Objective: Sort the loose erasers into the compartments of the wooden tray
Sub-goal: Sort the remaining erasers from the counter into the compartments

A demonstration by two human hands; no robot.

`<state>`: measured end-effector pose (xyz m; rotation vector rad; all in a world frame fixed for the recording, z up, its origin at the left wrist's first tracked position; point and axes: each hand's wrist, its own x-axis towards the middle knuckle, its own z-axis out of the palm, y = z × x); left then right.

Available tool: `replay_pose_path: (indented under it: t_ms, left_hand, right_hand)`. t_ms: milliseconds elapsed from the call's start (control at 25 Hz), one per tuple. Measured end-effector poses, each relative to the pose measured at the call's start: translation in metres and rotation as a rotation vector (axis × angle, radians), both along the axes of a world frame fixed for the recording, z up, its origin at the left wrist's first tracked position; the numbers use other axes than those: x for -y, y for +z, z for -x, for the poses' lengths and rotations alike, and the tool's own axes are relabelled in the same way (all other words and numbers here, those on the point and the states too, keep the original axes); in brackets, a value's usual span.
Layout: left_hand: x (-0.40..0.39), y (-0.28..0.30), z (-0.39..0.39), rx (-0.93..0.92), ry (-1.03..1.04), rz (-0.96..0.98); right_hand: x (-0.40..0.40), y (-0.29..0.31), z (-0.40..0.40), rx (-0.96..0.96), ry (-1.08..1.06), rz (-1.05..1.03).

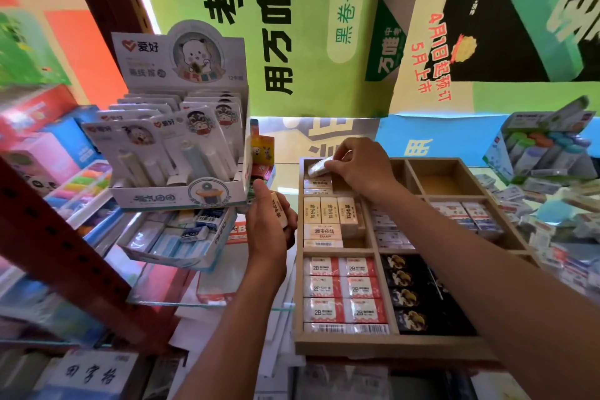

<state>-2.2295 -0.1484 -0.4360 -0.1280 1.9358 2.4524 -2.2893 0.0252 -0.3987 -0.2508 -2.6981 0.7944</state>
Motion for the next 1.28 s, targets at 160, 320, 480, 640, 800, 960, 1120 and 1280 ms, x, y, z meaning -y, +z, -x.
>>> replay_pose_path:
  t_ms: [160, 320, 480, 640, 800, 960, 1120, 1280]
  left_hand:
    - [0.000, -0.002, 0.002, 0.001, -0.020, 0.016]
    - [0.001, -0.003, 0.003, 0.024, -0.047, 0.000]
    - [0.001, 0.001, -0.001, 0.055, -0.029, -0.043]
    - [0.001, 0.005, -0.004, 0.023, -0.020, -0.042]
    - [0.000, 0.006, -0.005, 0.019, -0.017, -0.070]
    - [0.000, 0.002, -0.001, 0.005, -0.033, -0.074]
    - [0.000, 0.001, -0.001, -0.003, -0.040, -0.059]
    - [0.001, 0.001, -0.001, -0.002, -0.044, -0.042]
  right_hand:
    - [0.006, -0.006, 0.004, -0.006, 0.061, -0.385]
    - [0.012, 0.003, -0.003, -0.081, 0.135, -0.239]
    - [0.035, 0.016, -0.027, -0.023, 0.619, 0.106]
    - [0.050, 0.018, -0.034, 0.098, 0.796, -0.016]
    - [0.041, 0.022, -0.037, 0.065, 0.680, 0.245]
    - [0.005, 0.016, -0.023, -0.046, 0.075, 0.386]
    - [0.002, -0.003, -0.019, 0.014, -0.030, 0.025]
    - [0.017, -0.004, -0.013, 0.044, -0.003, -0.270]
